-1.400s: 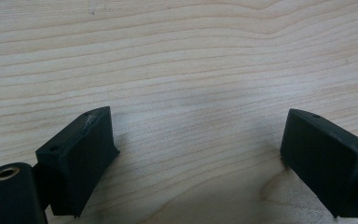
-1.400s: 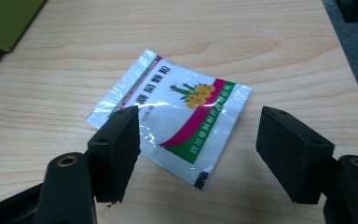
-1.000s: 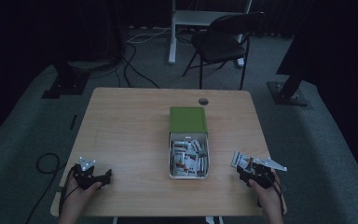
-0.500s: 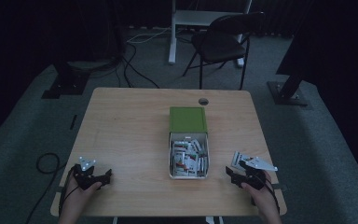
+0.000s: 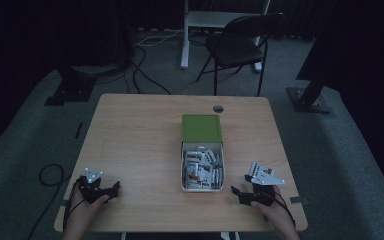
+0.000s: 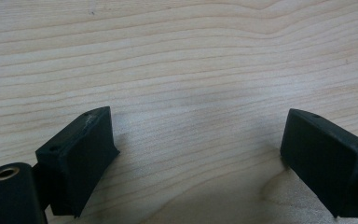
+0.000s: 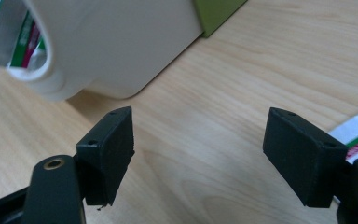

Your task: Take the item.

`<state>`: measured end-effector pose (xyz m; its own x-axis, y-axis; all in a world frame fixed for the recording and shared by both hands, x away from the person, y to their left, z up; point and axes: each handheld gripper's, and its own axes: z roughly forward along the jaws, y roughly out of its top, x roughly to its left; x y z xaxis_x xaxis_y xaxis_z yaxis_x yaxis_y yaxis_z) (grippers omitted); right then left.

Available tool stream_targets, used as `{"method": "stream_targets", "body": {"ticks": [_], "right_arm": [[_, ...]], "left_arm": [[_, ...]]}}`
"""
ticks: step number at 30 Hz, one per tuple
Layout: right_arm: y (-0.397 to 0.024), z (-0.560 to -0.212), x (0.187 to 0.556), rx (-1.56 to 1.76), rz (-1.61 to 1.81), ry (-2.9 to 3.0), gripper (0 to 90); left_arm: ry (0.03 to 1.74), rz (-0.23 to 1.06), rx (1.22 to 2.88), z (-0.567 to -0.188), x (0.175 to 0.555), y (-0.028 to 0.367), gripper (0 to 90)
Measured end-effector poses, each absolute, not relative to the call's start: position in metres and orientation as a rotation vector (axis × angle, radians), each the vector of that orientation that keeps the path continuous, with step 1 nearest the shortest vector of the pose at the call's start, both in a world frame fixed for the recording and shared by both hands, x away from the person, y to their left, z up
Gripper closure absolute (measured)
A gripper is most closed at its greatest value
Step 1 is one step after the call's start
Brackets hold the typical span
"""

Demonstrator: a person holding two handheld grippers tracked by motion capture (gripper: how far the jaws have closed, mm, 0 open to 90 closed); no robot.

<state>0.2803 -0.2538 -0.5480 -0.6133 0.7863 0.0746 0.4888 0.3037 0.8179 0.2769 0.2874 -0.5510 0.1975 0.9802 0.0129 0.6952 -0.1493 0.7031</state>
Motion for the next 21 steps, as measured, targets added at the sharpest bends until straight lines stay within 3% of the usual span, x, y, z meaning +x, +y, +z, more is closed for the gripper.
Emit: {"method": "stream_targets", "body": {"ticks": [3, 21], "right_arm": [[-0.251, -0.551, 0.28, 1.14, 1.232, 2.274, 18.5], [-0.236, -0.555, 0.281, 0.956, 1.064, 2.44, 17.1]], "left_arm": [[1.558, 0.654, 1.915, -0.551, 0.277, 0.287, 10.5], [1.556, 0.654, 1.914, -0.551, 0.277, 0.287, 10.4]]}}
